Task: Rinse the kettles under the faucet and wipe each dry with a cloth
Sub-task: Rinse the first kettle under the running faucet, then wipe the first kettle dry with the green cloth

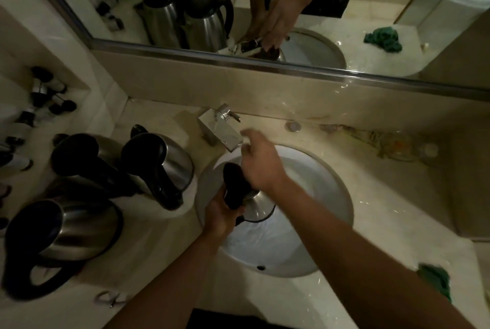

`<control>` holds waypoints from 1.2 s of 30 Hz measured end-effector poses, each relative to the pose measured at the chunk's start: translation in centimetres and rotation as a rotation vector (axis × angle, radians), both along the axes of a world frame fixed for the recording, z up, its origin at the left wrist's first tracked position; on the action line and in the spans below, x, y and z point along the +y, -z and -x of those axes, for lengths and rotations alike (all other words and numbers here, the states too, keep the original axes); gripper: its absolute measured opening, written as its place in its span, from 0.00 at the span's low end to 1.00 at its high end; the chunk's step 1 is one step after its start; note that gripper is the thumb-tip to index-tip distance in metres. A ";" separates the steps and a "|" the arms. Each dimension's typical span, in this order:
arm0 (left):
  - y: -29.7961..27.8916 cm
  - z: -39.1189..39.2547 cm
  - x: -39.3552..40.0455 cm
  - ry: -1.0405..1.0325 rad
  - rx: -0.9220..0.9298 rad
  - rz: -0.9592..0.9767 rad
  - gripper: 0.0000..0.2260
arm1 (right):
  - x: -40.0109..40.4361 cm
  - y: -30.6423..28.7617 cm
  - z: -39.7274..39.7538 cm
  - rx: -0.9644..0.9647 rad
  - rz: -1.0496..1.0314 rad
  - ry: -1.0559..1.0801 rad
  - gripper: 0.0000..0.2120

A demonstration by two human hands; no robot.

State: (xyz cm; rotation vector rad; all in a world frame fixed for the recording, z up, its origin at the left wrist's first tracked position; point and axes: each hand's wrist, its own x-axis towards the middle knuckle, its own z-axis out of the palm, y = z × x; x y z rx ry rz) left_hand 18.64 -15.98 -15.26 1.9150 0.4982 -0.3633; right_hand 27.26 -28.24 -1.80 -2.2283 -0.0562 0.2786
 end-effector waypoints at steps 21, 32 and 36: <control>0.3 3.8 -2.4 0.202 0.069 -0.139 0.44 | -16.1 6.4 13.7 0.267 0.213 0.322 0.23; 0.3 4.1 -4.0 0.136 0.090 -0.090 0.45 | -28.5 11.4 24.1 0.751 0.574 0.706 0.42; 0.0 4.3 -4.2 0.104 0.094 -0.067 0.44 | -25.7 11.1 23.9 0.624 0.656 0.540 0.27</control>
